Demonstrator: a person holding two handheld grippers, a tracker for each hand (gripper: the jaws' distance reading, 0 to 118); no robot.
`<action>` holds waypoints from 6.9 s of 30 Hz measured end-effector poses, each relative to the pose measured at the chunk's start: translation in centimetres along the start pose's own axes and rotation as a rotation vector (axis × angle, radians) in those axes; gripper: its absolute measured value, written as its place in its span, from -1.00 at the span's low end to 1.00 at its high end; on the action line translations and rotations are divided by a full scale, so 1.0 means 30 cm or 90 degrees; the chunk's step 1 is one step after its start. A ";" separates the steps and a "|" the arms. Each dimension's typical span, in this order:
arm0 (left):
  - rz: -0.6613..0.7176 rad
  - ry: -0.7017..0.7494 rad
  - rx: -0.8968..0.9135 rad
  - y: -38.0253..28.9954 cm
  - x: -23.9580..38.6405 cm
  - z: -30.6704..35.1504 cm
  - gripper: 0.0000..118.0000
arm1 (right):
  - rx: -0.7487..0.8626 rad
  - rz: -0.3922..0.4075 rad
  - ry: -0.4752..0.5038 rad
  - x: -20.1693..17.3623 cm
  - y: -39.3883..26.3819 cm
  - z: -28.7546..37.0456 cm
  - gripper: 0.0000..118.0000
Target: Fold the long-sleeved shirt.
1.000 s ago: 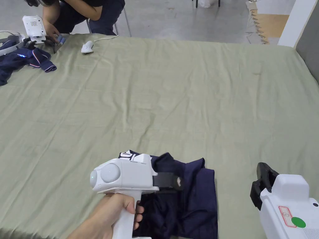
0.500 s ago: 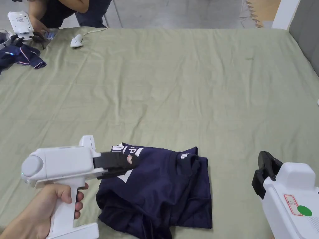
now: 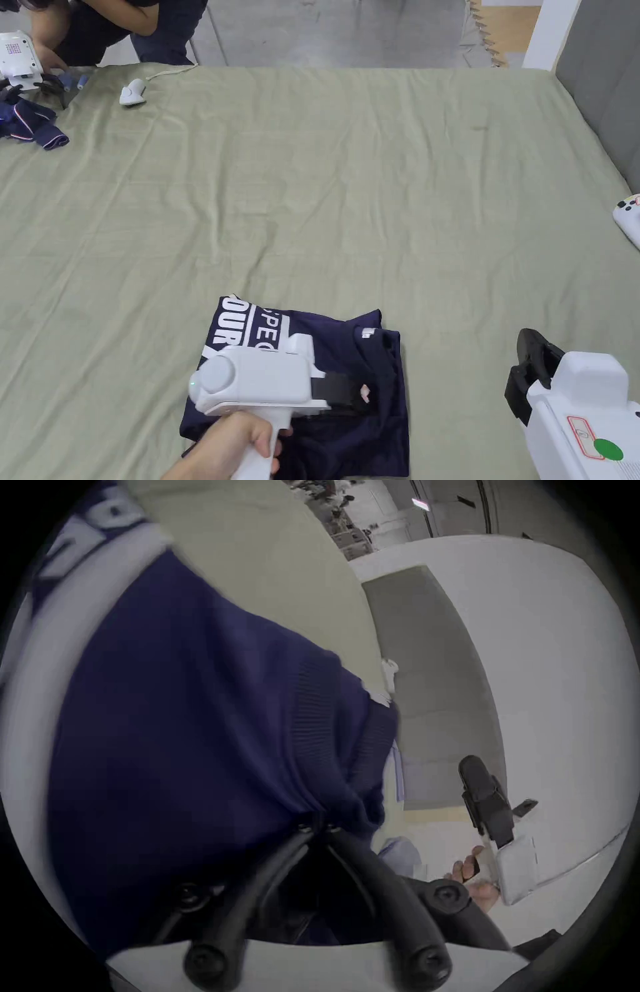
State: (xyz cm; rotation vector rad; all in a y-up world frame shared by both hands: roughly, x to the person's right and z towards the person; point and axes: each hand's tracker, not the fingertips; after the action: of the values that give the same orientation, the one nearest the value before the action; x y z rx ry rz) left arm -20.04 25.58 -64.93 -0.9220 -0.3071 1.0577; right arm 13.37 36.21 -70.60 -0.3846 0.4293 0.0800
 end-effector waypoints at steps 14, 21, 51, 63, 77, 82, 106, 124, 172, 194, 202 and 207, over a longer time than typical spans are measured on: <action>-0.058 0.042 0.269 0.043 0.070 0.737 -0.92 | -0.157 -0.187 0.428 -0.271 0.074 -0.191 -1.00; 0.021 0.053 0.242 0.037 -0.177 0.793 -0.04 | -0.446 -0.173 0.448 -0.441 -0.204 -0.404 -1.00; 0.076 0.115 0.174 0.183 -0.493 1.187 -0.58 | -0.185 0.169 0.455 -0.998 0.063 -0.149 -1.00; 0.204 0.364 0.256 0.148 -0.808 1.758 -0.58 | -0.224 0.220 0.597 -1.708 -0.006 -0.200 -1.00; 0.004 0.709 0.610 0.004 -0.248 1.583 0.85 | -0.141 0.133 0.498 -1.233 0.167 -0.173 -1.00; -0.123 0.673 0.695 -0.062 0.095 1.264 0.87 | -0.043 0.111 0.380 -0.891 0.287 -0.133 -1.00; -0.446 0.541 0.707 0.043 0.824 0.504 0.88 | 0.218 0.066 0.040 -0.196 0.647 0.017 -0.15; -0.460 0.547 0.748 0.037 0.857 0.616 0.88 | 0.249 0.063 0.018 -0.182 0.673 0.024 1.00; -0.471 0.535 0.775 0.001 0.882 0.619 0.88 | 0.278 0.079 0.005 -0.157 0.650 0.046 1.00; -0.473 0.532 0.782 0.009 0.877 0.633 0.88 | 0.289 0.094 0.008 -0.164 0.656 0.059 1.00; -0.465 0.548 0.768 0.021 0.888 0.626 0.88 | 0.283 0.095 0.010 -0.163 0.639 0.045 1.00; -0.450 0.515 0.782 0.024 0.889 0.634 0.88 | 0.281 0.095 0.008 -0.161 0.635 0.043 1.00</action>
State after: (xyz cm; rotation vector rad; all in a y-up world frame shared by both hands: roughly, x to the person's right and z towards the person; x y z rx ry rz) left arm -19.21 57.85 -59.26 -0.0145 0.6264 0.0384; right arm 6.52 54.33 -74.08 0.0813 0.4738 0.1245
